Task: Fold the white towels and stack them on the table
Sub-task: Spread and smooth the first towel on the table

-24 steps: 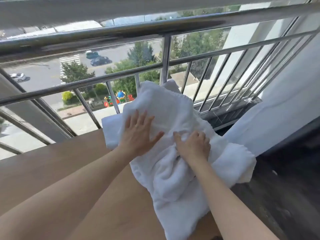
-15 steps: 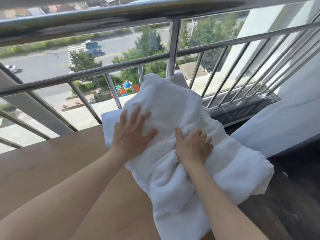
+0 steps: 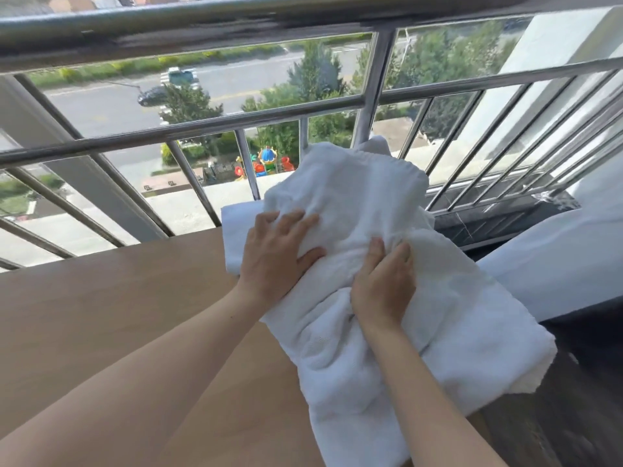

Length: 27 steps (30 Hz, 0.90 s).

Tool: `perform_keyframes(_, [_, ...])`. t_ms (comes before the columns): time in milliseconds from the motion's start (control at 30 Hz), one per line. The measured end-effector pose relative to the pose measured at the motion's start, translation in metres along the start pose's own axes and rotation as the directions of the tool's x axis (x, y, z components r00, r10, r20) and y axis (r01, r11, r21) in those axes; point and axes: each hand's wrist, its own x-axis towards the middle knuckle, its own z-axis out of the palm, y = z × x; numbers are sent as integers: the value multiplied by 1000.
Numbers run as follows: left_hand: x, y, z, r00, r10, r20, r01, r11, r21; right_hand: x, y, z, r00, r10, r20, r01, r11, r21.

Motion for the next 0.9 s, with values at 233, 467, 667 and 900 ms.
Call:
perform_keyframes(233, [-25, -21, -27, 991, -135, 19, 131, 910, -393, -24, -61, -11, 990, -110, 83, 86, 965, 249])
perform_keyframes(467, [-80, -65, -80, 950, -295, -106, 198, 828, -524, -66, -94, -17, 970, -124, 207, 55, 950, 309])
perform_keyframes(667, [-165, -115, -143, 880, -418, -226, 265, 827, -497, -143, -134, -4, 925, -241, 294, 160, 948, 273])
perform_keyframes(900, [-290, -191, -204, 782, -574, -244, 399, 761, -512, -274, -178, 37, 857, -322, 402, 247, 942, 227])
